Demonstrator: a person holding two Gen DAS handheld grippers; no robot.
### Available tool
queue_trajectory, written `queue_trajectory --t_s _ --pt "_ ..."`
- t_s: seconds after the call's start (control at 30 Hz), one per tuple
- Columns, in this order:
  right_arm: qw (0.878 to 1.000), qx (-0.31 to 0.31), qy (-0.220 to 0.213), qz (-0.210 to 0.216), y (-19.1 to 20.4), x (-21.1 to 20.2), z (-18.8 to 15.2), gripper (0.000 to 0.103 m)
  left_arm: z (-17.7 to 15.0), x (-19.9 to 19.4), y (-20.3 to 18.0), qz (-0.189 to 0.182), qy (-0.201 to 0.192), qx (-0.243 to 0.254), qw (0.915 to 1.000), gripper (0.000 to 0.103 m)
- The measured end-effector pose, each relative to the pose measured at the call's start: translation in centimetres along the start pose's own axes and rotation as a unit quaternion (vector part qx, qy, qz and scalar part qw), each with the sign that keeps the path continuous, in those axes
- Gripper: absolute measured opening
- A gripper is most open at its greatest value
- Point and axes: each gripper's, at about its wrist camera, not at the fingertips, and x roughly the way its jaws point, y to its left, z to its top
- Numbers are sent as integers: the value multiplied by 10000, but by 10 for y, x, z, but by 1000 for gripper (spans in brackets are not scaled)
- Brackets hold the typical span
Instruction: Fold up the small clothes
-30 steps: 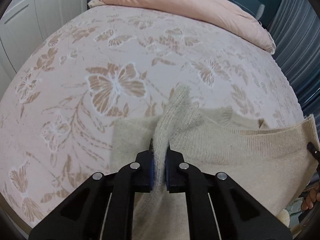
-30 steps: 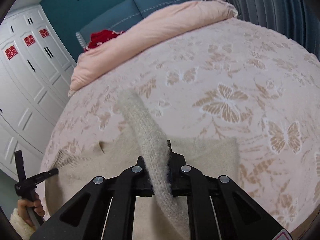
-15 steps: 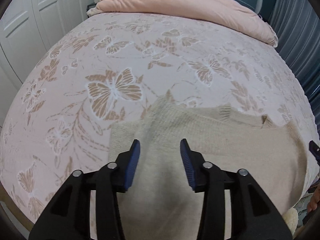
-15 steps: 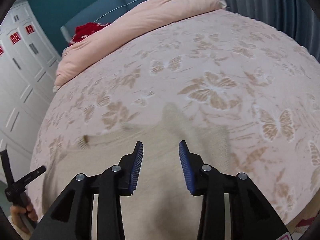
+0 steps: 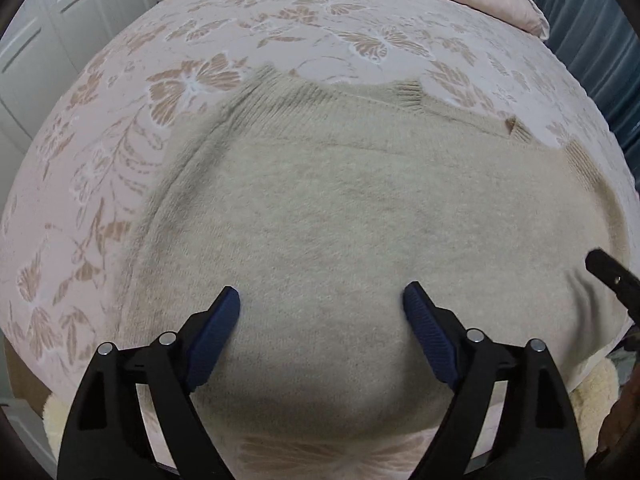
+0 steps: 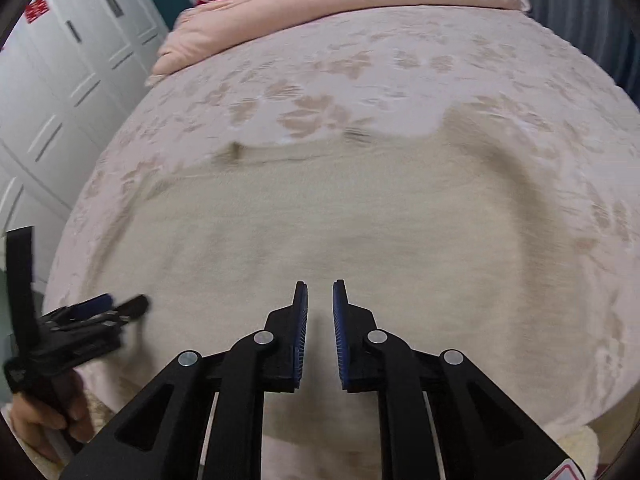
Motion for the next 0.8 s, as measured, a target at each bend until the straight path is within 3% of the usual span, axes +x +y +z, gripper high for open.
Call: queue_trajectory --t_s 0.07,0.17,0.23,0.33,0.4,0.5,0.63,0.73,0.8 --pt "9973 185 281 -652 -41 13 -12 0 -2 1 7 -91 24 -184 9998 83" --pt "9927 1202 30 -104 -89 -22 -26 3 -8 -8 4 46 -51 -59 10000 81" --pt "9920 1227 -224 -218 -99 -43 -34 3 -15 -14 2 133 -74 31 9999 81" --pt "9934 842 316 -715 -111 -18 -48 0 -28 -12 2 188 34 -2 9998 81" --pt "9927 1041 213 -571 -116 -23 -53 0 -36 -12 3 232 84 13 9997 81" --pt "9921 1203 -171 -306 -102 -47 -37 10 -44 -18 7 245 57 3 9997 82" --pt "9975 648 -288 -31 -71 -35 9 10 -51 -14 11 271 159 -128 9994 83" --pt "9986 514 -88 -118 -75 -3 39 8 -51 -15 10 325 153 -108 9993 84" --pt "9949 757 -163 -646 -99 14 52 1 -52 -16 10 378 144 -98 9991 85"
